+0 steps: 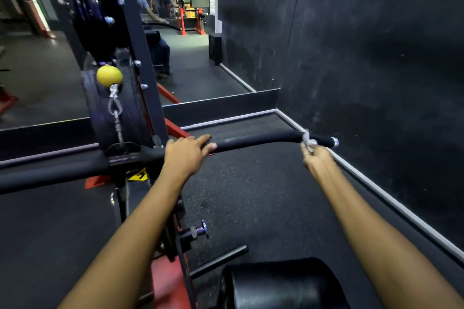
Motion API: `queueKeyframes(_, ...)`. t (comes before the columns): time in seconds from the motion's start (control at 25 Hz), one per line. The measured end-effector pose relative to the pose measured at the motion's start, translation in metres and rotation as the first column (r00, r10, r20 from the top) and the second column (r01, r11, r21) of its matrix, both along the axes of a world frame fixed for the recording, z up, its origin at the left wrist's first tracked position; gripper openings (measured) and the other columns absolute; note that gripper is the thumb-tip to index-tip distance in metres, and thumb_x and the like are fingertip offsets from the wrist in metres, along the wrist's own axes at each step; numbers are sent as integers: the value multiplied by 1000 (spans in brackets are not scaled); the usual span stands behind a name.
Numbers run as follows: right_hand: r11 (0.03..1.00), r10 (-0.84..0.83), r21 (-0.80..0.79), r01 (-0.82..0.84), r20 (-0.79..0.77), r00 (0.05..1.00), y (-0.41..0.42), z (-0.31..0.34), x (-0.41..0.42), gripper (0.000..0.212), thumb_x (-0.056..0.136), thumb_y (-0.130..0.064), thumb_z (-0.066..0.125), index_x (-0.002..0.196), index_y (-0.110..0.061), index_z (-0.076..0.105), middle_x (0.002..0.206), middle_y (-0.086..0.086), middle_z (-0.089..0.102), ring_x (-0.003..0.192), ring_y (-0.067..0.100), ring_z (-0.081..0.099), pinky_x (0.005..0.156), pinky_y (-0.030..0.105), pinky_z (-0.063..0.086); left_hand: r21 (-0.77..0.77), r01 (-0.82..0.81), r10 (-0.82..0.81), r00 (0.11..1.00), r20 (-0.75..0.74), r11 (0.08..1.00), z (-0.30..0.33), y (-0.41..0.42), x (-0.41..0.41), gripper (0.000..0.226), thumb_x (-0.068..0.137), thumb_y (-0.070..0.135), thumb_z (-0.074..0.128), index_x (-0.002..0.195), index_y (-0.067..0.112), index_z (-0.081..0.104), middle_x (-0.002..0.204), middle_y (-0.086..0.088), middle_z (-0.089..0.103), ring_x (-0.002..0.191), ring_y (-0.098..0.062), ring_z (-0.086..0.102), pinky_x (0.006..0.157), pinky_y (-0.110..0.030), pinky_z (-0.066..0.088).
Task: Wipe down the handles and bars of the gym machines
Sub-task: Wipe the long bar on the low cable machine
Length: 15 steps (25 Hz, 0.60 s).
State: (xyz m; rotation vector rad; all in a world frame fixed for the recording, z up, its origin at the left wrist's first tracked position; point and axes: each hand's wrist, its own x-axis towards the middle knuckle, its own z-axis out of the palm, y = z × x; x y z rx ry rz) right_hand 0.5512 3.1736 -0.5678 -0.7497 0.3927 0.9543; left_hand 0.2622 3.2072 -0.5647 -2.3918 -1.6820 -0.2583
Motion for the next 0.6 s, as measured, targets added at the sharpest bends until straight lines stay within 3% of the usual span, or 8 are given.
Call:
queueKeyframes(0.04, 985, -51, 153, 77, -169, 984, -3, -2, 1, 37, 99, -4, 25, 132, -7, 41, 120, 18, 58, 113, 26, 55, 102, 40, 39, -10, -53, 53, 998, -17, 999, -1, -4, -7, 49, 99, 56, 22, 142, 38, 39, 129, -2, 58, 118, -26, 55, 95, -39, 37)
queueKeyframes(0.08, 988, -6, 150, 25, -128, 992, 0, -3, -7, 33, 100, -5, 25, 127, -10, 44, 130, 14, 54, 123, 24, 46, 110, 42, 29, -12, -88, 87, 996, -30, 996, -2, -7, -8, 46, 101, 53, 24, 141, 37, 39, 131, -2, 57, 120, -26, 52, 98, -40, 35)
queueKeyframes(0.16, 954, 297, -76, -289, 147, 943, 2, -1, -47, 24, 97, 4, 35, 92, -11, 53, 93, 6, 68, 93, 12, 57, 112, 35, 27, -35, -124, 122, 992, -36, 992, -2, -9, -2, 40, 103, 46, 28, 140, 34, 39, 133, -2, 54, 123, -25, 48, 102, -44, 32)
queueKeyframes(0.24, 939, 339, -106, -328, 105, 935, 13, -8, -83, 33, 94, 11, 30, 74, -9, 46, 58, 4, 57, 56, 9, 52, 109, 33, 33, -59, -127, 126, 992, -19, 990, -2, -7, 0, 36, 104, 42, 32, 137, 32, 42, 133, -2, 54, 124, -25, 48, 103, -45, 31)
queueKeyframes(0.32, 924, 359, -116, -364, -64, 931, 33, -23, -79, 31, 92, 11, 23, 77, 0, 48, 48, 7, 55, 41, 10, 50, 100, 21, 39, -69, -126, 125, 992, -20, 990, -3, -4, -3, 34, 104, 40, 35, 136, 32, 43, 132, 0, 55, 123, -24, 49, 103, -46, 30)
queueKeyframes(0.44, 795, 554, -395, -461, 161, 817, 39, -27, -69, 10, 94, -9, 44, 93, -7, 54, 86, 3, 51, 58, 13, 48, 56, -1, 40, -88, -115, 118, 993, 26, 989, -3, -5, -2, 33, 104, 41, 34, 133, 32, 46, 128, -1, 57, 121, -25, 50, 101, -49, 29)
queueKeyframes(0.56, 956, 292, 33, -291, -148, 945, 35, -22, -88, 26, 99, -5, 28, 81, -12, 46, 92, 8, 47, 61, 11, 45, 59, 5, 46, -74, -96, 100, 994, 47, 993, -3, -5, -1, 35, 104, 42, 31, 134, 32, 46, 125, -1, 58, 120, -25, 51, 101, -50, 30)
queueKeyframes(0.6, 944, 330, -15, -330, -18, 944, 36, -19, -95, 31, 98, 3, 22, 77, -7, 42, 88, 11, 45, 65, 12, 44, 61, 11, 51, -65, -102, 106, 993, 59, 993, -3, -5, -1, 36, 104, 43, 30, 135, 32, 46, 125, -1, 58, 120, -25, 50, 102, -50, 29)
